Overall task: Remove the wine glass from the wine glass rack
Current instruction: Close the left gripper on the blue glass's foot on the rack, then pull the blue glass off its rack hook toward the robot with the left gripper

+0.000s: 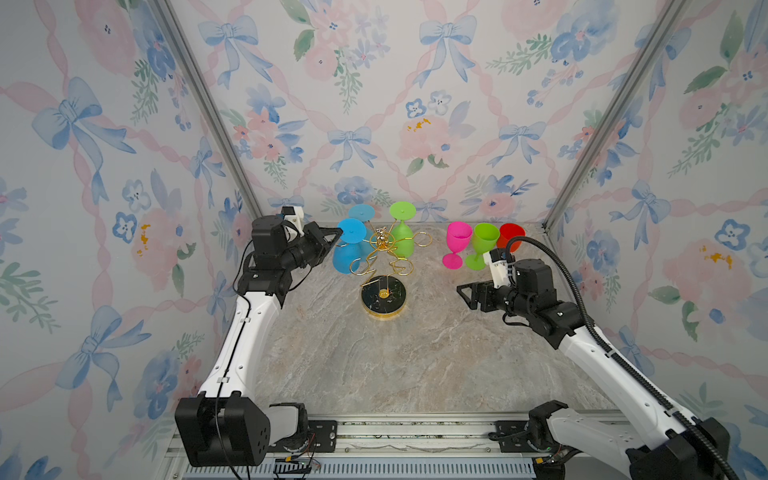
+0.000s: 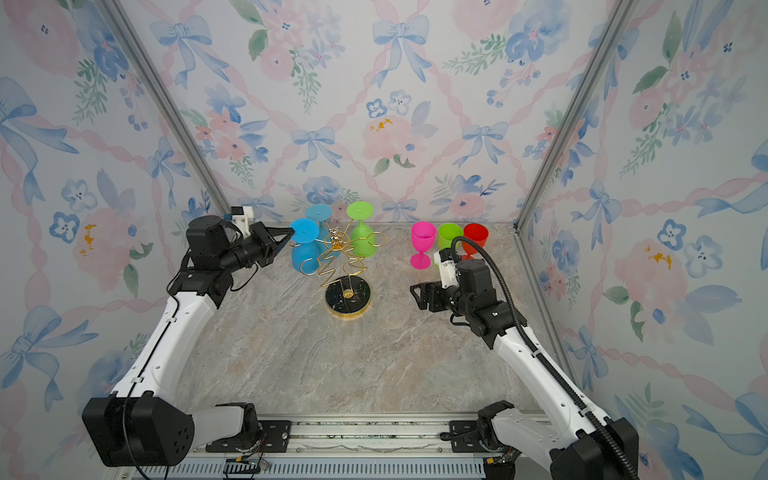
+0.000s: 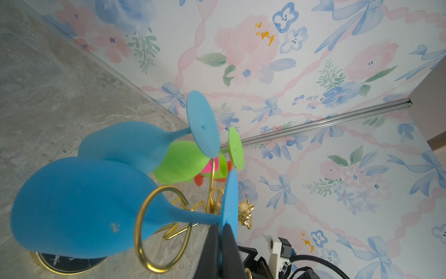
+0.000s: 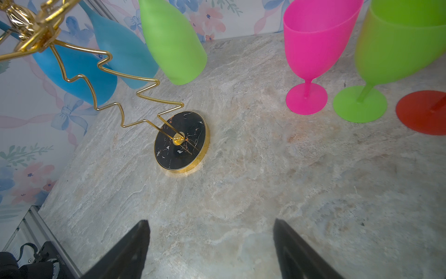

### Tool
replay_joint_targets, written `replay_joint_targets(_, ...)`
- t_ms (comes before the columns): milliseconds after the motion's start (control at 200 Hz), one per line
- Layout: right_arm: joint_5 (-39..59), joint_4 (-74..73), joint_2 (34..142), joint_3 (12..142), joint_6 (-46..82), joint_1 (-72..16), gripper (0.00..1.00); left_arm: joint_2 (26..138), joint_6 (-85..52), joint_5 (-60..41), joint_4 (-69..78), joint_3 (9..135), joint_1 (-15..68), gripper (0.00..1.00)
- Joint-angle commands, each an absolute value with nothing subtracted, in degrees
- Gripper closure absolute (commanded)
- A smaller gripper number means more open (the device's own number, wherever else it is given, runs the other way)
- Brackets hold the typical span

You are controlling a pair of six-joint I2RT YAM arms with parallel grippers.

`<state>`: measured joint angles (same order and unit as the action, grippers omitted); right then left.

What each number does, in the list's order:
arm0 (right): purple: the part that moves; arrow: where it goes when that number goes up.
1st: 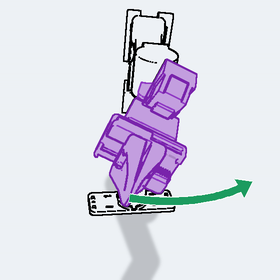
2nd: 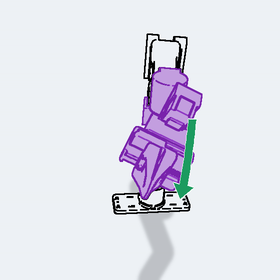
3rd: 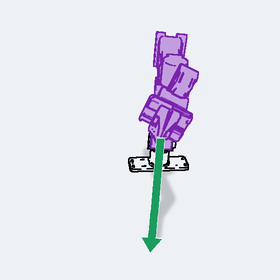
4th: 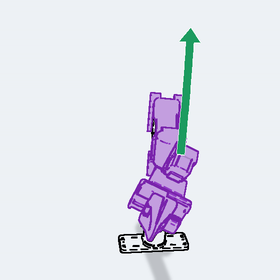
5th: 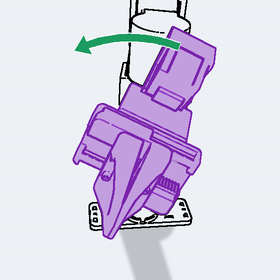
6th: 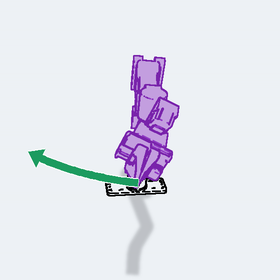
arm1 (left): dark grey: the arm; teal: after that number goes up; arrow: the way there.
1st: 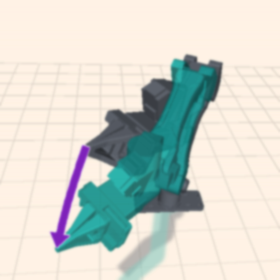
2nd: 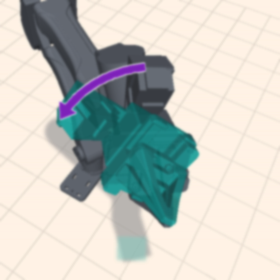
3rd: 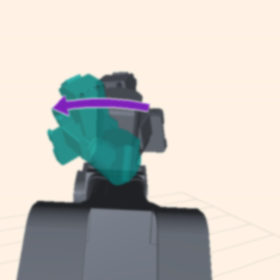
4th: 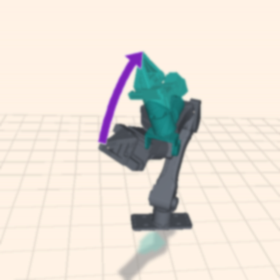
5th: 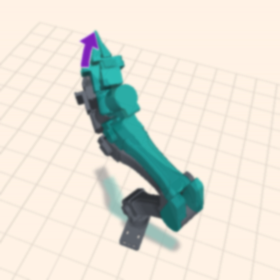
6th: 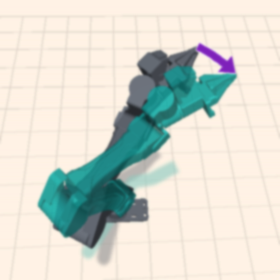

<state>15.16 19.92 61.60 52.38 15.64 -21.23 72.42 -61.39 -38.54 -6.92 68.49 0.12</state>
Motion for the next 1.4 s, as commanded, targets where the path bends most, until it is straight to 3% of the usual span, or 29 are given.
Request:
replay_joint_targets(0,14.3,21.0,60.4,53.2,15.5,-22.0,0.17,73.3,-60.4,-38.3,-6.2,70.5,0.8,1.0)
replay_joint_targets(765,13.9,21.0,59.2,52.1,15.6,-22.0,0.17,78.6,-59.4,-36.3,-7.6,75.0,-0.1,1.0)
replay_joint_targets(1395,14.2,20.7,59.6,52.6,16.0,-22.1,0.17,73.2,-58.6,-37.1,-7.7,70.2,-10.8,1.0)
